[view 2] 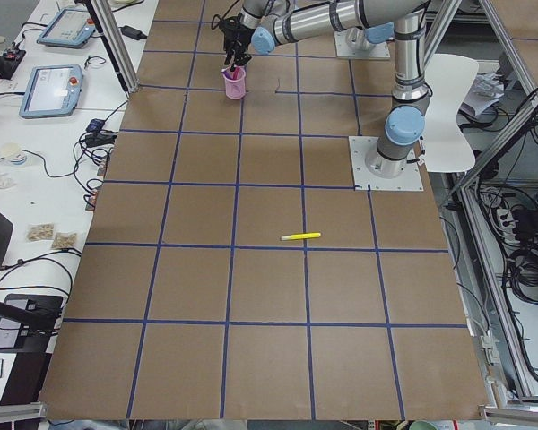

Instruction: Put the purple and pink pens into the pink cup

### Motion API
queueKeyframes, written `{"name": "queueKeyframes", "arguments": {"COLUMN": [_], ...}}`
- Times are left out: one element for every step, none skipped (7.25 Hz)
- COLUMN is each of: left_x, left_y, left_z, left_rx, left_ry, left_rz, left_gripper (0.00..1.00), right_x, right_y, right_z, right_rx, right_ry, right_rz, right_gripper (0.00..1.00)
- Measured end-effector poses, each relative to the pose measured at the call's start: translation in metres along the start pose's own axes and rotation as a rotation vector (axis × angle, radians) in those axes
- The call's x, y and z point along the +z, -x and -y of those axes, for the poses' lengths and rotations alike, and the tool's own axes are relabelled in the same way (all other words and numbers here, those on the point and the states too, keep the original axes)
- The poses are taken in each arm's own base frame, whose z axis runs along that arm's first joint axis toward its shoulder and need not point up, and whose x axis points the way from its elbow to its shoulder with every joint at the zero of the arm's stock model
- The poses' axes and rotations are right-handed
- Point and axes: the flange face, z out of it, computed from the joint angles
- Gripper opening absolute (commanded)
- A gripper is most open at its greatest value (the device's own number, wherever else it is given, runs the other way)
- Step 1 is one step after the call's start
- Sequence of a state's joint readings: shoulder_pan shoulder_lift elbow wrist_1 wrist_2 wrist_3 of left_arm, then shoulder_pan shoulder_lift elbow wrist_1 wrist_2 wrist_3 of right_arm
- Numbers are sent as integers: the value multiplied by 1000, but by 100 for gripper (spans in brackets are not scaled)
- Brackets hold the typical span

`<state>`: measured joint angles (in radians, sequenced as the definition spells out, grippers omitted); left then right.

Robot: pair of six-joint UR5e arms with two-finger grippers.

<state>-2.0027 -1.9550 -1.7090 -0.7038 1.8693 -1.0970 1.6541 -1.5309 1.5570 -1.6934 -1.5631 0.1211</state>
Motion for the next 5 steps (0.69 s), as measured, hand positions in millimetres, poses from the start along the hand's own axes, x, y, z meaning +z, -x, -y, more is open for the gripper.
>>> {"name": "queueKeyframes", "arguments": {"left_x": [-5, -13, -19, -21, -21], "left_y": [-1, -2, -3, 1, 10], "left_z": [2, 5, 15, 33, 57], "left_rx": [3, 19, 69, 123, 170], "left_ry": [4, 31, 85, 153, 247], "left_rz": [-9, -34, -76, -116, -162], "left_gripper": [100, 100, 100, 100, 100], "right_x": [0, 0, -1, -1, -1], "right_y": [0, 1, 1, 1, 1], "right_z": [0, 0, 0, 0, 0], "right_rx": [0, 0, -1, -1, -1], "right_ry": [0, 0, -1, -2, -2], "right_rz": [0, 1, 2, 2, 2], "right_gripper": [100, 100, 100, 100, 100]}}
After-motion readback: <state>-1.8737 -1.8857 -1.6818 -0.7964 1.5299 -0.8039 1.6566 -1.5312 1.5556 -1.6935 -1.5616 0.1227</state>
